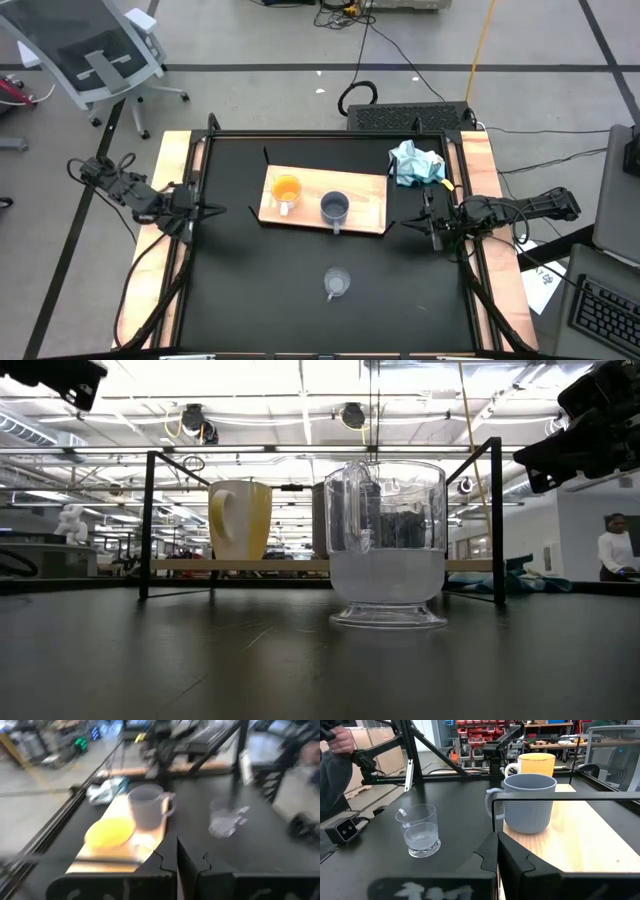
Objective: Stack small to large cups/mugs on shelf
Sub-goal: Put the transparent mug on the shelf
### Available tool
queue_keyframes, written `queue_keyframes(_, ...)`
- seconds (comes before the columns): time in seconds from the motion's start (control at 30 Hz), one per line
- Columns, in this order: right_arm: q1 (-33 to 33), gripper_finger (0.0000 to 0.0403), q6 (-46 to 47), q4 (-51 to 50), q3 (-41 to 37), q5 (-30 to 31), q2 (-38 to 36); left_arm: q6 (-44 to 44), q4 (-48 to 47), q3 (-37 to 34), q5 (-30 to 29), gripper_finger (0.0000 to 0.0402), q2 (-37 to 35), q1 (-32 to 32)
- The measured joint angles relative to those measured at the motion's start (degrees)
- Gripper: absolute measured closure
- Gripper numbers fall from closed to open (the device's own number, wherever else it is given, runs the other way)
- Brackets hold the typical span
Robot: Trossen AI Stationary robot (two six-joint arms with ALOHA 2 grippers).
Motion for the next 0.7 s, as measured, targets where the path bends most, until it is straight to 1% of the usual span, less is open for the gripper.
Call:
queue_keyframes(0.07,-0.02,0.0403,0.00,0.00,0.00,0.00,-0.01,0.40,1.24,-0.18,0.98,0.0400,-0.87,0.00)
queue_keyframes(0.4,0.00,0.0403,-0.17,0.00,0.00,0.00,-0.01,0.42,1.72,-0.35,-0.26,0.0400,-0.83,0.01)
queue_keyframes(0.5,0.00,0.0403,-0.17,0.00,0.00,0.00,-0.01,1.62,4.92,-1.76,-0.12,0.0400,-0.83,0.01)
queue_keyframes(0.6,0.00,0.0403,-0.09,0.00,0.00,0.00,-0.01,4.49,9.75,-4.15,3.37,0.0400,-0.83,0.00)
queue_keyframes(0.7,0.00,0.0403,-0.17,0.00,0.00,0.00,-0.01,7.12,14.15,-7.00,5.34,0.0400,-0.83,0.00)
